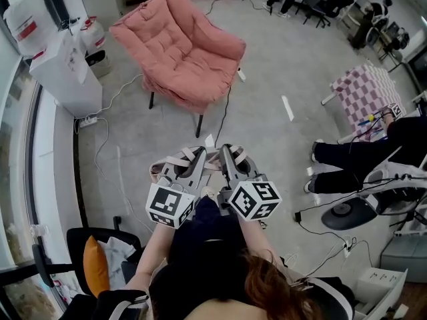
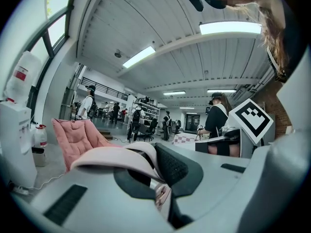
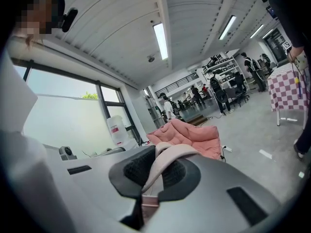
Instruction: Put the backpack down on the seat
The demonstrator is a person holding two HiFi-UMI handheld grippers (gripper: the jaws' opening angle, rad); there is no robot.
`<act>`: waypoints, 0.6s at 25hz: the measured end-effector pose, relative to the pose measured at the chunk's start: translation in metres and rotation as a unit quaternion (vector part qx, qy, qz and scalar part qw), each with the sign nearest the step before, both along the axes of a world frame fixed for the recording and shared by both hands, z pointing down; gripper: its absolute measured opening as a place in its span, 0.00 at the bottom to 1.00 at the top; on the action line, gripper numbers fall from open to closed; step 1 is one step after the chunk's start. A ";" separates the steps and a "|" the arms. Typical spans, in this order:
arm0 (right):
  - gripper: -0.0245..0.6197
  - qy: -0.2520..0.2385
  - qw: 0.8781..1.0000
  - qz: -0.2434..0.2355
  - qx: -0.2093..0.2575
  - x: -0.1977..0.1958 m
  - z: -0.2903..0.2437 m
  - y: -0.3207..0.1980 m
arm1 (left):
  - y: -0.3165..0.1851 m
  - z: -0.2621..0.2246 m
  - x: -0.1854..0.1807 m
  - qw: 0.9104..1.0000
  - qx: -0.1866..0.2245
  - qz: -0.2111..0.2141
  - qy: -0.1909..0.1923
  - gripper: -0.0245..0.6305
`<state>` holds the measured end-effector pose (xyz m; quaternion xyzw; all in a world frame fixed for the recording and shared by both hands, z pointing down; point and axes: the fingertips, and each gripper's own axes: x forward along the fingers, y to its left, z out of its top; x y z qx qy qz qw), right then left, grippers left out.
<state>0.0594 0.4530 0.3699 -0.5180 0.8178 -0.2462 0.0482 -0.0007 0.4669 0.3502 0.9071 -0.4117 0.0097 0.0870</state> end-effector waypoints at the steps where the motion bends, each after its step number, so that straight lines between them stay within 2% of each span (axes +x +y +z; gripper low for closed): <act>1: 0.11 0.000 1.000 -0.001 0.000 0.003 0.000 -0.005 | -0.005 0.000 0.003 1.000 0.001 0.000 0.001 0.06; 9: 0.11 -0.003 1.000 -0.005 0.005 0.045 0.004 -0.066 | -0.066 0.003 0.045 1.000 0.011 -0.007 -0.004 0.06; 15: 0.11 -0.003 1.000 -0.016 -0.002 0.060 0.009 -0.092 | -0.090 0.011 0.060 1.000 -0.001 -0.016 0.002 0.06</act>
